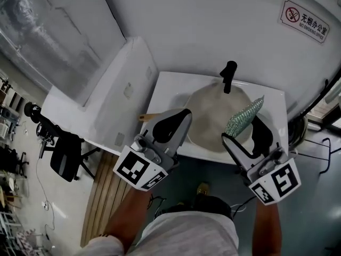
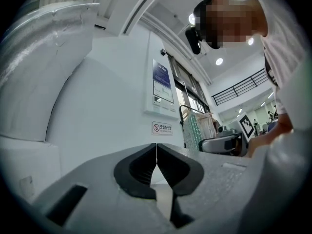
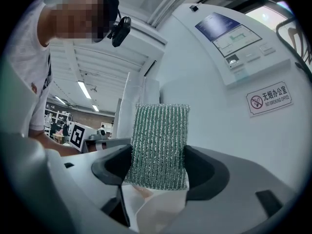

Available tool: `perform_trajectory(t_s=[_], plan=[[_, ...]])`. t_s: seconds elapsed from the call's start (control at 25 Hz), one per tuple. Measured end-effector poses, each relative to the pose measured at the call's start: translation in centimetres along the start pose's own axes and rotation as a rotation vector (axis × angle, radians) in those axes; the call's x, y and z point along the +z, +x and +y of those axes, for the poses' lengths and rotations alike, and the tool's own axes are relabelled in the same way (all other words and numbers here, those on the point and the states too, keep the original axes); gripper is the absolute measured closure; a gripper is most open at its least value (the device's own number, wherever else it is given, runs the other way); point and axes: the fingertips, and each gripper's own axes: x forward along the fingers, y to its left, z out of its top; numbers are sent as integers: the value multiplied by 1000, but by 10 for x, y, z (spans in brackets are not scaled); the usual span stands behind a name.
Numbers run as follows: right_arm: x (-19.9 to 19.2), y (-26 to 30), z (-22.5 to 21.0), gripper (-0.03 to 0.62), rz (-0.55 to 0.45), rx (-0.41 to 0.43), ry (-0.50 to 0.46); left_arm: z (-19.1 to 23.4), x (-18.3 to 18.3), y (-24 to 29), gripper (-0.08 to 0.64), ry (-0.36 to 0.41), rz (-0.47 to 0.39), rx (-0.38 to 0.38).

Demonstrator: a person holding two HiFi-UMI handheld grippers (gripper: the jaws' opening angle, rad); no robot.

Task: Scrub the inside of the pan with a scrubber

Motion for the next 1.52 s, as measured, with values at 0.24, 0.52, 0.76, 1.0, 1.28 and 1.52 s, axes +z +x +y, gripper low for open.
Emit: perform_trajectory(t_s=[0.24, 0.52, 0.76, 1.0, 1.28, 1.52], plan=[[-8, 14, -26, 253, 9, 43, 22, 13, -11, 20, 543, 11, 28, 44], [-14, 32, -41, 253, 32, 53, 38, 29, -27, 29, 543, 27, 101, 57], [-29, 50, -45, 253, 88, 42, 36, 43, -45, 31, 540, 63, 186, 13], [-48, 72, -44, 253, 178, 39, 25, 54, -70, 32, 439, 116, 310, -78], [-85, 97, -43, 253, 342, 48, 29, 65, -119, 22, 334, 238, 505, -210], [-127, 114, -39, 253, 500, 54, 23, 79, -179, -1, 292, 275, 711, -313]])
